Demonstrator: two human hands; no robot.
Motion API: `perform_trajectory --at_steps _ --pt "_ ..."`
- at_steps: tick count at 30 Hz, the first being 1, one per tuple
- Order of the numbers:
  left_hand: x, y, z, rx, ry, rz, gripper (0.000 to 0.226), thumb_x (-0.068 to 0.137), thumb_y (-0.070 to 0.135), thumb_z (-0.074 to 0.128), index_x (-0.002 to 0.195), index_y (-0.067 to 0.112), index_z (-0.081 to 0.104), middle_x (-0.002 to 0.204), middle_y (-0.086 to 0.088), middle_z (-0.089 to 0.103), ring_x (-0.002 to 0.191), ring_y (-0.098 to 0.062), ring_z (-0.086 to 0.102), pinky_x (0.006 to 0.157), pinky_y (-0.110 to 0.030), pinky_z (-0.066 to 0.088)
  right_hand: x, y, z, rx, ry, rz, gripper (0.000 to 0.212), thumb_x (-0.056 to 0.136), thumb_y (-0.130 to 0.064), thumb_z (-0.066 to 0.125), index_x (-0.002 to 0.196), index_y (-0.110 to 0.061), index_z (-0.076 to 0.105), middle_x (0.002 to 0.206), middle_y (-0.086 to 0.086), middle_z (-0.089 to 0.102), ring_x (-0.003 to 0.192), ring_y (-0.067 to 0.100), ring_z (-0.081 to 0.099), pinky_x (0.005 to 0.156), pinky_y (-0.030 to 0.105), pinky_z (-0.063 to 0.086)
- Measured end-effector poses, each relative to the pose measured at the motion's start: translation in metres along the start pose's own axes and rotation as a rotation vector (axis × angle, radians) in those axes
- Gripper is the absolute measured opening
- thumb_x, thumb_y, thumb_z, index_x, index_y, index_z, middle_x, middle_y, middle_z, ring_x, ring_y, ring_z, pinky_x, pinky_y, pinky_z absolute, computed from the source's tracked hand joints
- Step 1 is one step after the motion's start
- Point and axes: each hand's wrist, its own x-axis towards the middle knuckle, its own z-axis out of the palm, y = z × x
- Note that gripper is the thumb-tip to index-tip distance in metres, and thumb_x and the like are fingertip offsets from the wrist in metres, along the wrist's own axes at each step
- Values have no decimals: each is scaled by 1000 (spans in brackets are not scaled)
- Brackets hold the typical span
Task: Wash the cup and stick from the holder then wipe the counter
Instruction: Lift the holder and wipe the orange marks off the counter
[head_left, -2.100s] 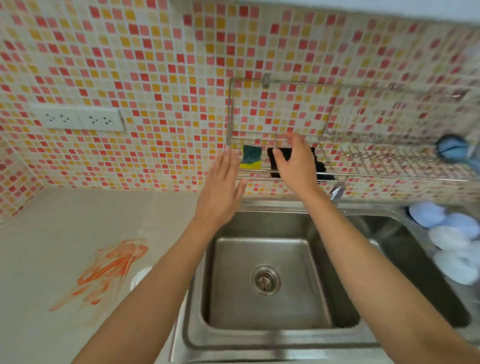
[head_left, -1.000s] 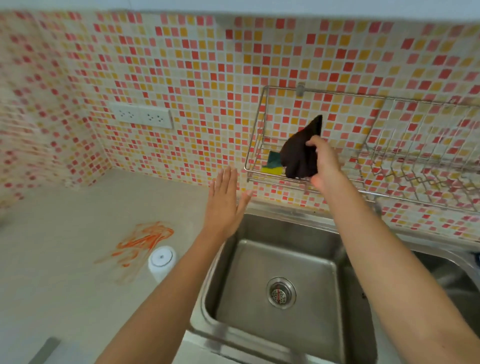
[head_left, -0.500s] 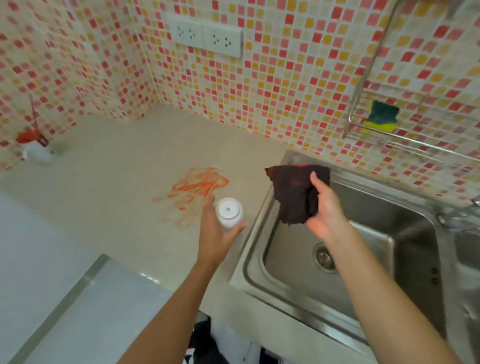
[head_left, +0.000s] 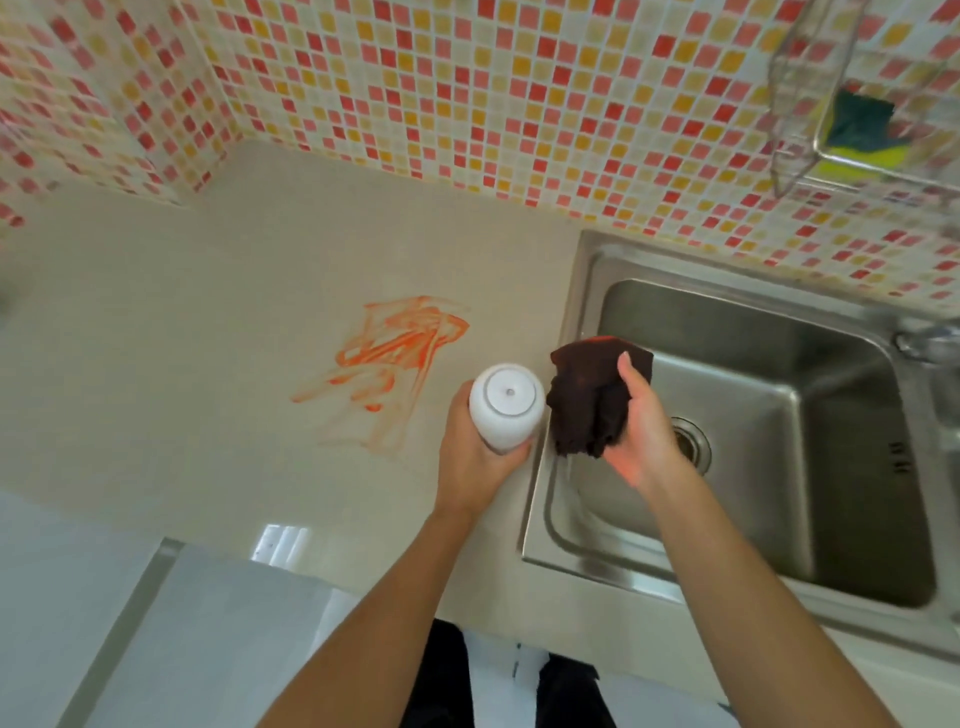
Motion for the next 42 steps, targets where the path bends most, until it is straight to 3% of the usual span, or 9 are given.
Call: perform_trajectory --at_steps 6,9,11,16,21,26,33,38,42 --pt "-2 1 -36 7 29 28 86 64 23 87 124 54 33 124 28 48 116 15 46 93 -2 34 -5 19 42 -323 81 -73 49 91 -62 42 100 -20 66 97 3 69 84 15 66 75 31 52" --pt "4 8 -65 33 74 63 91 64 21 88 125 57 31 126 26 48 119 12 46 95 -3 35 -2 39 46 -713 -33 -231 55 92 -69 30 131 -38 55 134 -2 57 117 15 56 94 34 46" --pt "9 10 -85 34 104 62 90 63 22 89 130 46 34 129 18 51 120 5 48 98 -8 38 10 55 43 -1109 -106 -479 53 99 -58 19 146 -39 37 153 -5 36 142 14 29 117 39 21" --pt "23 5 -134 72 228 14 92 61 31 89 135 28 35 123 17 52 112 -2 51 86 -5 36 43 94 54 -1732 -62 -744 64 97 -49 5 151 -23 27 159 5 23 148 23 12 118 44 0" --pt "30 -5 -166 152 305 -15 95 60 33 91 137 22 36 129 4 56 111 -6 54 90 -17 41 87 80 81 -1796 15 -742 56 103 -45 16 155 -26 6 162 0 7 149 19 0 119 47 -4" --pt "35 -5 -189 158 453 -58 87 64 43 87 136 24 41 128 7 60 116 -8 57 100 -41 48 46 118 65 -1785 54 -841 54 103 -41 20 154 -24 17 160 5 17 148 25 12 119 51 10" --pt "51 0 -212 192 473 -35 88 65 43 86 137 23 39 127 8 59 116 -8 57 101 -40 48 26 179 143 -1818 -285 -981 52 98 -40 35 148 -30 34 156 5 30 144 27 27 115 55 20" --pt "85 -3 -222 145 410 4 87 66 37 88 137 22 38 129 8 58 118 -7 57 102 -39 47 124 94 158 -1854 32 -740 51 103 -43 20 153 -35 15 162 0 10 149 22 6 118 51 3" --pt "111 -7 -234 115 396 9 90 66 33 87 139 23 36 131 7 56 119 -5 55 104 -34 46 62 134 118 -1784 170 -816 53 101 -41 20 151 -26 28 159 8 22 147 30 19 116 57 15"
